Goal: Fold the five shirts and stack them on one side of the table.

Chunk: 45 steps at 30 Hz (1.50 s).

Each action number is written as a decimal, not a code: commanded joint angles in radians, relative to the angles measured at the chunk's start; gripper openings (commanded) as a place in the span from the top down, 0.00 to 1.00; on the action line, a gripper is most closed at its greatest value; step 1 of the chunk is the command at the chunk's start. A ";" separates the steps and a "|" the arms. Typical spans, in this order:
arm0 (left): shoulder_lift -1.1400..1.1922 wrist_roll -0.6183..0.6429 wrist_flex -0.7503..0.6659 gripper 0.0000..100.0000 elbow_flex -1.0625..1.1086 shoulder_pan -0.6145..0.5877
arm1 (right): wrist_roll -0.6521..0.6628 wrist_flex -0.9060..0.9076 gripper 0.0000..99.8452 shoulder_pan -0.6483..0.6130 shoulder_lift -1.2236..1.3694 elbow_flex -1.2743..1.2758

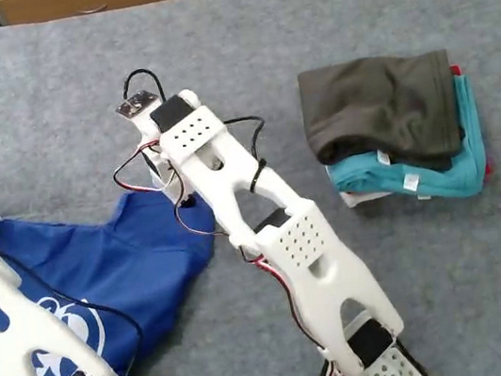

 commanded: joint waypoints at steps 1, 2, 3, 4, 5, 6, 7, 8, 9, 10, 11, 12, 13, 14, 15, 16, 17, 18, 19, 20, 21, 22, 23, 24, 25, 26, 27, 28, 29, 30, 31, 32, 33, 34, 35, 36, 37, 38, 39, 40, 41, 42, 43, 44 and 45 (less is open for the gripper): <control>0.003 -0.011 0.003 0.78 -0.048 0.010 | 0.000 0.000 0.81 0.020 -0.027 -0.047; 0.012 -0.011 -0.006 0.78 -0.048 0.010 | 0.000 -0.003 0.81 0.020 -0.018 -0.047; 0.017 -0.011 -0.018 0.78 -0.048 0.008 | 0.000 -0.005 0.81 0.020 -0.005 -0.051; 0.017 -0.011 -0.028 0.78 -0.044 0.007 | -0.002 -0.009 0.81 0.020 0.012 -0.054; 0.020 -0.011 -0.037 0.78 -0.042 0.005 | -0.002 -0.009 0.81 0.020 0.027 -0.058; 0.021 -0.011 -0.040 0.78 -0.041 0.004 | -0.002 -0.009 0.81 0.018 0.042 -0.058; 0.023 -0.011 -0.040 0.78 -0.041 0.002 | -0.002 -0.009 0.81 0.018 0.051 -0.059; 0.026 -0.011 -0.037 0.78 -0.042 0.002 | -0.002 -0.011 0.81 0.018 0.062 -0.059; 0.026 -0.011 -0.037 0.78 -0.042 0.002 | -0.002 -0.015 0.81 0.018 0.068 -0.065; 0.026 -0.011 -0.035 0.78 -0.045 0.002 | -0.002 -0.015 0.81 0.018 0.076 -0.077; 0.020 -0.011 -0.035 0.78 -0.048 0.002 | -0.002 -0.014 0.81 0.018 0.081 -0.087; 0.018 -0.011 -0.035 0.78 -0.048 0.002 | -0.002 -0.009 0.81 0.018 0.085 -0.096; 0.017 -0.011 -0.032 0.78 -0.050 0.002 | -0.002 -0.008 0.81 0.018 0.087 -0.102; 0.014 -0.011 -0.021 0.78 -0.058 0.002 | -0.002 -0.003 0.81 0.018 0.088 -0.108; 0.005 -0.011 -0.008 0.78 -0.085 0.005 | -0.002 0.006 0.81 0.018 0.088 -0.114; -0.005 -0.011 0.014 0.78 -0.119 0.007 | -0.002 0.020 0.81 0.018 0.088 -0.130; -0.009 -0.011 0.031 0.78 -0.153 0.007 | -0.002 0.038 0.81 0.020 0.088 -0.153; -0.014 -0.011 0.043 0.78 -0.191 0.008 | -0.002 0.054 0.81 0.021 0.088 -0.177; -0.015 -0.011 0.048 0.78 -0.214 0.008 | -0.002 0.058 0.81 0.023 0.088 -0.194; -0.021 -0.012 0.041 0.78 -0.219 0.007 | -0.002 0.058 0.81 0.023 0.088 -0.206; -0.020 -0.012 0.029 0.78 -0.213 0.007 | -0.002 0.058 0.81 0.023 0.088 -0.209; -0.014 -0.012 0.015 0.78 -0.205 0.007 | -0.002 0.058 0.81 0.023 0.088 -0.211; -0.014 -0.012 0.003 0.78 -0.193 0.005 | -0.002 0.058 0.81 0.020 0.091 -0.209; -0.012 -0.012 -0.005 0.78 -0.183 0.007 | -0.002 0.057 0.81 0.018 0.094 -0.209; -0.012 -0.012 -0.009 0.78 -0.163 0.008 | -0.002 0.057 0.81 0.018 0.094 -0.208; -0.012 -0.017 -0.015 0.78 -0.148 0.010 | -0.002 0.055 0.81 0.018 0.094 -0.208; -0.012 -0.029 -0.023 0.78 -0.137 0.012 | -0.002 0.055 0.81 0.018 0.094 -0.208; -0.012 -0.040 -0.031 0.78 -0.128 0.012 | -0.002 0.055 0.81 0.018 0.096 -0.208; -0.012 -0.046 -0.040 0.78 -0.120 0.010 | -0.002 0.054 0.81 0.018 0.096 -0.208; -0.012 -0.046 -0.046 0.78 -0.120 0.008 | -0.002 0.051 0.81 0.018 0.096 -0.208; -0.008 -0.046 -0.051 0.78 -0.116 0.005 | -0.002 0.043 0.81 0.018 0.097 -0.206; -0.002 -0.046 -0.060 0.78 -0.107 0.004 | -0.002 0.041 0.81 0.018 0.097 -0.206; 0.006 -0.046 -0.071 0.78 -0.097 0.004 | -0.002 0.041 0.81 0.018 0.105 -0.206; 0.014 -0.046 -0.081 0.78 -0.093 0.004 | -0.002 0.041 0.81 0.018 0.114 -0.214; 0.021 -0.046 -0.092 0.78 -0.088 0.004 | -0.002 0.041 0.81 0.018 0.127 -0.216; 0.031 -0.046 -0.098 0.78 -0.088 0.004 | -0.002 0.040 0.81 0.018 0.137 -0.217; 0.041 -0.046 -0.101 0.78 -0.088 0.004 | -0.002 0.032 0.81 0.017 0.148 -0.217; 0.043 -0.046 -0.101 0.78 -0.090 0.004 | -0.002 0.029 0.81 0.017 0.157 -0.217; 0.048 -0.046 -0.098 0.78 -0.090 0.004 | -0.002 0.028 0.81 0.017 0.162 -0.217; 0.052 -0.046 -0.098 0.78 -0.090 0.004 | -0.002 0.028 0.81 0.017 0.165 -0.217; 0.055 -0.046 -0.098 0.78 -0.090 0.004 | -0.002 0.028 0.81 0.017 0.166 -0.217; 0.057 -0.046 -0.097 0.79 -0.090 0.004 | -0.002 0.028 0.81 0.017 0.170 -0.217; 0.057 -0.048 -0.097 0.81 -0.090 0.004 | -0.002 0.028 0.81 0.017 0.171 -0.217; 0.057 -0.058 -0.097 0.84 -0.090 0.005 | -0.002 0.028 0.81 0.017 0.171 -0.217; 0.057 -0.084 -0.097 0.87 -0.090 0.007 | -0.002 0.028 0.81 0.017 0.171 -0.217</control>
